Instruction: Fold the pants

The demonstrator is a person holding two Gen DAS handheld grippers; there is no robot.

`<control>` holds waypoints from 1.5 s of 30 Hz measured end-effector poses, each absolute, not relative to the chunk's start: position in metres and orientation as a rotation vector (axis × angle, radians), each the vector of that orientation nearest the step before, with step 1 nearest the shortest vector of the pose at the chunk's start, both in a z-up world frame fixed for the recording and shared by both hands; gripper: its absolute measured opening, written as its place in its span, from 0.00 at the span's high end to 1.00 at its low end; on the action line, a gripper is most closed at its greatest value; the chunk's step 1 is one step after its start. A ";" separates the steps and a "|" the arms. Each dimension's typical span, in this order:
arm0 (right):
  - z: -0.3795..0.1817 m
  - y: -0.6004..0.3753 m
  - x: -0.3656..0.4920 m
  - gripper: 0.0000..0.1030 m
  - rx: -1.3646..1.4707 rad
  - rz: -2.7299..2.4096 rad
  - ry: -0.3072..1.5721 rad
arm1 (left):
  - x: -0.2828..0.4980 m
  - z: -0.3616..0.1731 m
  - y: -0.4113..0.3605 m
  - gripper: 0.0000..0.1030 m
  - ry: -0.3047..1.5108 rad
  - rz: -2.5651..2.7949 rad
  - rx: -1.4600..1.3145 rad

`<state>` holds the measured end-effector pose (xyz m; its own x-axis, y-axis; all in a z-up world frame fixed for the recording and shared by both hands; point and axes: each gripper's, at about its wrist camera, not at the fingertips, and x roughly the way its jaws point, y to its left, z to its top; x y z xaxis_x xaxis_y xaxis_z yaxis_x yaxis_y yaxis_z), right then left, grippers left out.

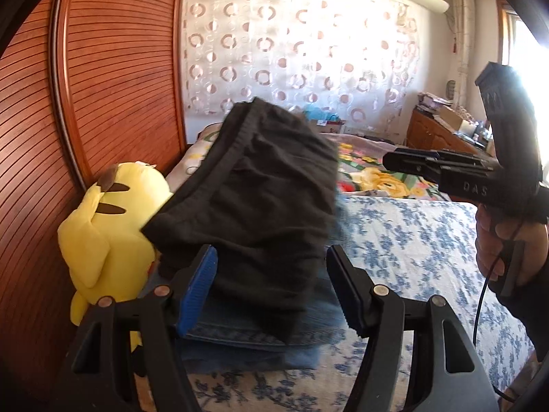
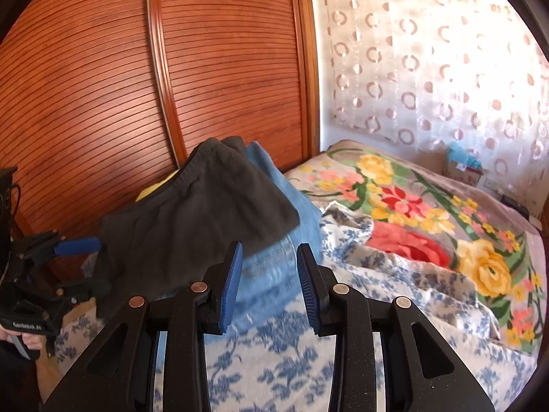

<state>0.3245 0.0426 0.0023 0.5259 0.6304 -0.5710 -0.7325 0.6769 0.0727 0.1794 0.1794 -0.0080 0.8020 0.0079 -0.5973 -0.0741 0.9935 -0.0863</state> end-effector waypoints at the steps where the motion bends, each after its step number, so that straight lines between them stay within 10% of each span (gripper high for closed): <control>1: 0.003 0.037 0.319 0.69 -0.183 0.817 0.603 | 0.178 -0.008 0.176 0.36 0.635 0.041 -0.104; 20: 0.008 -0.055 0.243 0.66 -0.140 0.675 0.566 | 0.140 0.024 0.108 0.08 0.515 -0.086 -0.059; 36: 0.028 -0.117 0.178 0.28 -0.082 0.486 0.486 | 0.119 0.046 0.067 0.05 0.489 -0.118 -0.070; 45: 0.046 -0.147 0.131 0.25 -0.036 0.342 0.422 | 0.093 0.059 0.039 0.05 0.449 -0.138 -0.025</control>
